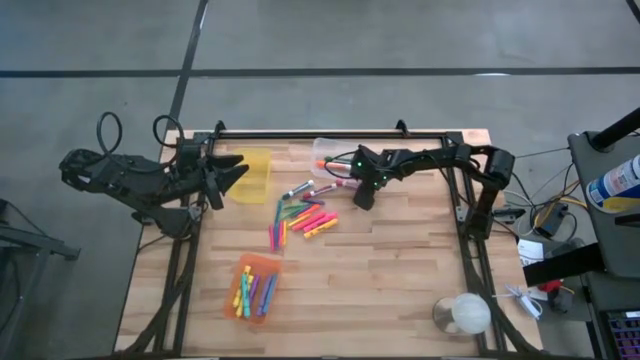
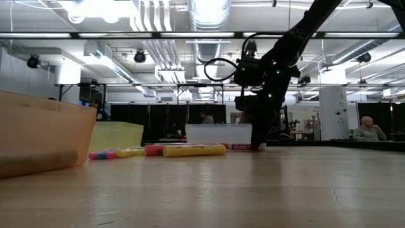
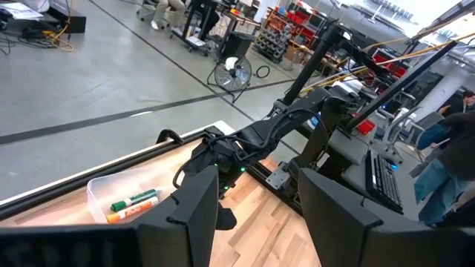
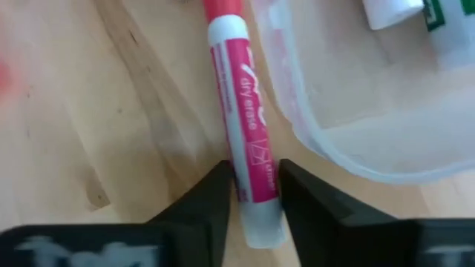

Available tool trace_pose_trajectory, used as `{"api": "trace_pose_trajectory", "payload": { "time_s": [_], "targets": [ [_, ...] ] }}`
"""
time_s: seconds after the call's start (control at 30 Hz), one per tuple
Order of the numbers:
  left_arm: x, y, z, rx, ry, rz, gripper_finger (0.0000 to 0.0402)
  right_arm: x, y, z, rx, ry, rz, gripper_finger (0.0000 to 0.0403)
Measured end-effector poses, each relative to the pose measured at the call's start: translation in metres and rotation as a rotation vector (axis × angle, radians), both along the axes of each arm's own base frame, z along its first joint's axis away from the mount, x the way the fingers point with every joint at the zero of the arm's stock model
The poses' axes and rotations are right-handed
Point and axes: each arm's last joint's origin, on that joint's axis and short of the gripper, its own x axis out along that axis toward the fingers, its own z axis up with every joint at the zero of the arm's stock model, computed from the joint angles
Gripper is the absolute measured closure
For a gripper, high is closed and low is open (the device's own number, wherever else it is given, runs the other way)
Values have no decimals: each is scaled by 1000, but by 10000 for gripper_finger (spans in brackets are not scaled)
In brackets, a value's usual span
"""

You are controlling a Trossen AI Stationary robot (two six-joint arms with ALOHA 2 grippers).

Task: Pick & Place Markers
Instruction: Put the pink marker into the transparent bin

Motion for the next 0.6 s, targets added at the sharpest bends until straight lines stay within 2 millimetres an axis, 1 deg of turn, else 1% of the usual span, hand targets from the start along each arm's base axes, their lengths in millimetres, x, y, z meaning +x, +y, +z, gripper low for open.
{"api": "trace_pose_trajectory", "payload": {
  "time_s": [0.1, 0.13, 0.33, 0.47, 0.6],
  "targets": [
    [0, 0, 0, 6, 4, -1, 220, 0, 3, 0, 31, -2, -29, 343],
    [0, 0, 0, 7, 5, -1, 220, 1, 5, 0, 52, -5, -26, 350],
    [0, 0, 0, 2, 2, -2, 220, 4, 20, 3, 126, -22, -32, 351],
    [0, 0, 0, -2, 1, -3, 220, 3, 36, 10, 171, -11, 9, 351],
    [0, 0, -1, -1, 5, -3, 220, 0, 52, 21, 179, 16, 41, 351]
  ]
}}
